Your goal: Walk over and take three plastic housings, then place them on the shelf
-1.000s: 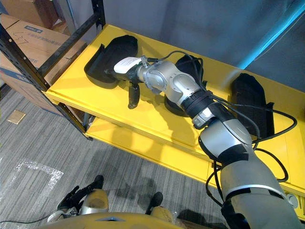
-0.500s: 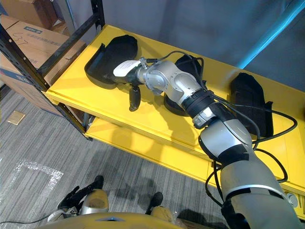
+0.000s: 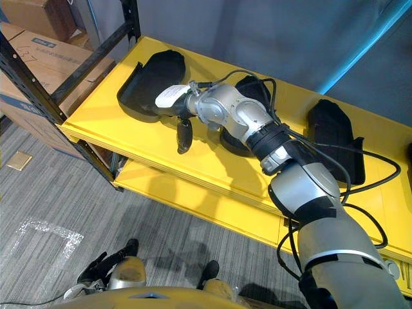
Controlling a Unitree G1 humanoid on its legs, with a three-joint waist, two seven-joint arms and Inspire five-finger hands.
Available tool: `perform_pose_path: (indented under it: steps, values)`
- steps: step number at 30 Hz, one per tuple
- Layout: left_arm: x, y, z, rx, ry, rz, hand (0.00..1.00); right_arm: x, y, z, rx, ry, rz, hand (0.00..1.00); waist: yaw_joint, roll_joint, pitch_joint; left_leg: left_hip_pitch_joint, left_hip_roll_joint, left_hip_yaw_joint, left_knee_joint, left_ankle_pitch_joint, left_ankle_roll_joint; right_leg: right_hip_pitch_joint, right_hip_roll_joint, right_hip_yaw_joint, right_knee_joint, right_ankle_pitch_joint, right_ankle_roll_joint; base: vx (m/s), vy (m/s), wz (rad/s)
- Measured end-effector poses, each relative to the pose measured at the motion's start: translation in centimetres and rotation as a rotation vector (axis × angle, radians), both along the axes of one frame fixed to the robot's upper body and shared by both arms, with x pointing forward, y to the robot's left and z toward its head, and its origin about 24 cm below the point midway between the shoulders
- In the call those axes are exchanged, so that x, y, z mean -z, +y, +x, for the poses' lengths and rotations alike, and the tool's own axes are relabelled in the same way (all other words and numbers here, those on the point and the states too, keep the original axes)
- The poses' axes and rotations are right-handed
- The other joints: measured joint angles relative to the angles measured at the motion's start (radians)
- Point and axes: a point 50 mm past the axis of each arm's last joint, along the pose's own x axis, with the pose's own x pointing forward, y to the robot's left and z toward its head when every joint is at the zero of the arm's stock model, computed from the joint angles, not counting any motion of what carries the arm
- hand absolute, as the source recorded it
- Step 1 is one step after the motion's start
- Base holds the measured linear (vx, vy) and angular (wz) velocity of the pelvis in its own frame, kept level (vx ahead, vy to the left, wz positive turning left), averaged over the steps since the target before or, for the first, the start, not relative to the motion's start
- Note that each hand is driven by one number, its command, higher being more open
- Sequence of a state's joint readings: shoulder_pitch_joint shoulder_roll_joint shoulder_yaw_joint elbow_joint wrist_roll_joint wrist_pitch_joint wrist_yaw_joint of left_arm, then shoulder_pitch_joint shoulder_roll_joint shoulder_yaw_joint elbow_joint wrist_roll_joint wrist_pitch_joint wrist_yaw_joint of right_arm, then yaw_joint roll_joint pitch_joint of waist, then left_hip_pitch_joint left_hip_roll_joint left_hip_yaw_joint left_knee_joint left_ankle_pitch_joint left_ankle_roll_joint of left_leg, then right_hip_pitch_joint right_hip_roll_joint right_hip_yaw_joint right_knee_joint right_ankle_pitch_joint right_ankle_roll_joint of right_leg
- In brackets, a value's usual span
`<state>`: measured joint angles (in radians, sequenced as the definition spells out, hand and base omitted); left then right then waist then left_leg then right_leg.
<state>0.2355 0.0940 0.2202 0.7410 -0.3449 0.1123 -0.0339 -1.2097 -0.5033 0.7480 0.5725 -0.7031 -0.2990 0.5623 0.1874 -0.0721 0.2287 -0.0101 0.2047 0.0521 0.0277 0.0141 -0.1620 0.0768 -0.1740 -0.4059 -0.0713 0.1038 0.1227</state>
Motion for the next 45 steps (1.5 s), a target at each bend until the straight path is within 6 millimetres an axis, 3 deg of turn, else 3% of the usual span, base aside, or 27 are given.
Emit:
perform_pose_path:
  steps: [12,19,24,27,30,32,34,36,38,40,41,43,45]
  values:
    - [0.0,0.0,-0.1,-0.001,0.002,0.001,1.00,0.3,-0.2,0.0,-0.001,0.000,0.031,1.00,-0.001,-0.008,-0.005,0.001,0.000,0.001,-0.001,0.001,0.002,0.000,0.000,0.000,0.000,0.000,0.000,0.00,0.000,0.00]
    - [0.0,0.2,-0.2,-0.001,0.004,0.004,1.00,-0.2,-0.2,0.0,-0.012,0.071,0.207,1.00,-0.004,-0.017,-0.011,0.005,0.000,0.004,-0.014,0.009,0.002,-0.003,0.000,0.001,0.000,0.000,0.000,0.00,0.000,0.00]
    - [0.0,0.4,-0.4,0.011,-0.001,-0.004,1.00,-1.3,-0.3,0.1,-0.014,0.060,0.370,1.00,-0.005,-0.029,-0.019,0.022,0.000,0.025,-0.024,0.010,0.002,-0.005,-0.001,0.020,0.000,0.001,0.001,0.00,0.003,-0.10]
    - [0.1,0.7,-0.7,0.015,0.008,-0.004,1.00,-3.6,-1.0,-0.2,-0.024,-0.040,0.477,1.00,-0.029,-0.033,-0.021,0.030,0.001,0.037,-0.035,0.012,0.000,-0.009,-0.001,0.031,0.001,0.003,0.003,-0.01,0.010,-0.12]
    - [0.1,1.1,-1.2,0.003,0.015,-0.004,1.00,-7.1,-4.1,-1.7,-0.036,-0.194,0.633,1.00,-0.046,-0.045,-0.032,0.043,0.001,0.069,-0.050,0.013,-0.001,-0.029,-0.001,0.061,0.002,0.005,0.005,0.01,0.015,-0.26]
    - [0.3,1.5,-2.2,-0.013,0.030,0.000,1.00,-8.6,-6.2,-3.1,-0.051,-0.254,0.778,1.00,-0.079,-0.057,-0.044,0.059,0.001,0.100,-0.055,0.011,-0.002,-0.036,-0.001,0.089,0.002,0.005,0.006,0.04,0.019,-0.38]
    - [0.5,1.9,-3.1,-0.013,0.058,0.003,1.00,-10.1,-10.0,-5.2,-0.047,-0.334,0.930,1.00,-0.130,-0.067,-0.062,0.077,0.001,0.145,-0.059,0.003,-0.002,-0.052,-0.001,0.133,0.003,0.007,0.008,0.05,0.018,-0.51]
    - [0.8,1.9,-3.9,-0.018,0.092,-0.002,1.00,-10.3,-13.3,-6.7,-0.001,-0.395,1.022,1.00,-0.164,-0.065,-0.081,0.101,0.001,0.190,-0.063,-0.006,-0.001,-0.062,0.002,0.173,0.008,0.007,0.008,0.03,0.016,-0.65]
    - [1.1,1.7,-4.7,-0.019,0.130,-0.009,1.00,-9.9,-16.6,-8.0,0.065,-0.434,1.123,1.00,-0.200,-0.052,-0.095,0.128,0.003,0.230,-0.062,-0.025,-0.003,-0.062,0.007,0.211,0.010,0.007,0.008,0.03,0.019,-0.64]
    - [1.4,1.5,-5.4,0.006,0.162,-0.008,1.00,-8.1,-20.9,-9.5,0.190,-0.462,1.248,1.00,-0.240,-0.028,-0.118,0.161,0.009,0.287,-0.050,-0.055,-0.010,-0.066,0.017,0.266,0.014,0.007,0.008,0.01,0.024,-0.69]
    - [1.4,1.4,-5.5,0.006,0.163,-0.012,1.00,-7.4,-21.8,-9.9,0.229,-0.464,1.270,1.00,-0.248,-0.022,-0.129,0.164,0.012,0.301,-0.044,-0.062,-0.010,-0.070,0.020,0.278,0.015,0.007,0.008,0.02,0.018,-0.67]
    - [1.5,1.2,-5.5,0.005,0.159,-0.019,1.00,-3.9,-24.8,-11.5,0.362,-0.457,1.415,1.00,-0.283,-0.003,-0.152,0.186,0.021,0.348,-0.032,-0.081,-0.013,-0.077,0.035,0.322,0.016,0.006,0.006,0.02,0.007,-0.58]
    - [1.6,0.9,-5.3,0.016,0.148,-0.022,1.00,-0.7,-26.4,-12.8,0.471,-0.457,1.535,1.00,-0.306,0.008,-0.161,0.199,0.022,0.365,-0.029,-0.087,-0.014,-0.078,0.039,0.339,0.019,0.005,0.005,0.01,0.004,-0.37]
